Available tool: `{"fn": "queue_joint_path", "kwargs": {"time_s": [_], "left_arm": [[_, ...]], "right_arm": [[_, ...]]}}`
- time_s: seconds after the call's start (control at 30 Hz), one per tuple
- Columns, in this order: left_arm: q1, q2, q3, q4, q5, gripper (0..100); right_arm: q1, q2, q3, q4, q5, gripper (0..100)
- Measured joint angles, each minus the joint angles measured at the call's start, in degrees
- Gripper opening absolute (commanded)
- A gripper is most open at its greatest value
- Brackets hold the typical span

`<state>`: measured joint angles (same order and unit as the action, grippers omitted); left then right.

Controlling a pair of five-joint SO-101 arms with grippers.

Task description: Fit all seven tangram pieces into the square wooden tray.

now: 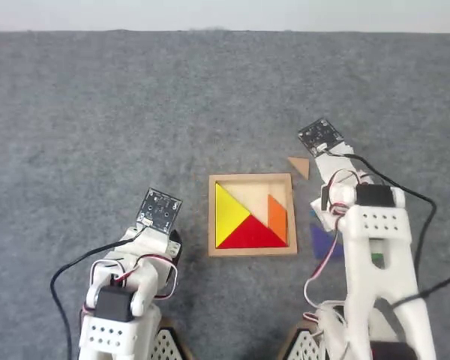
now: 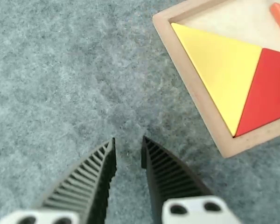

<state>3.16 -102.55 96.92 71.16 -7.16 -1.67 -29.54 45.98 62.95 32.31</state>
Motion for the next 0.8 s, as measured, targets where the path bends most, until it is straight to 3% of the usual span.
{"fn": "queue_joint_path", "kwargs": {"time_s": [0.3,0.47,0.8], "left_arm": [[0.0,0.0,0.0,0.0,0.0,9],[0.0,0.0,0.0,0.0,0.0,9],[0.0,0.0,0.0,0.0,0.0,9]], "right_arm": [[-4.5,28.7,-26.0,2.8,0.3,15.0],[-6.2,42.6,-39.4,2.9,3.7,21.9],[-6.2,57.1,-48.9,2.7,11.4,23.4]]}}
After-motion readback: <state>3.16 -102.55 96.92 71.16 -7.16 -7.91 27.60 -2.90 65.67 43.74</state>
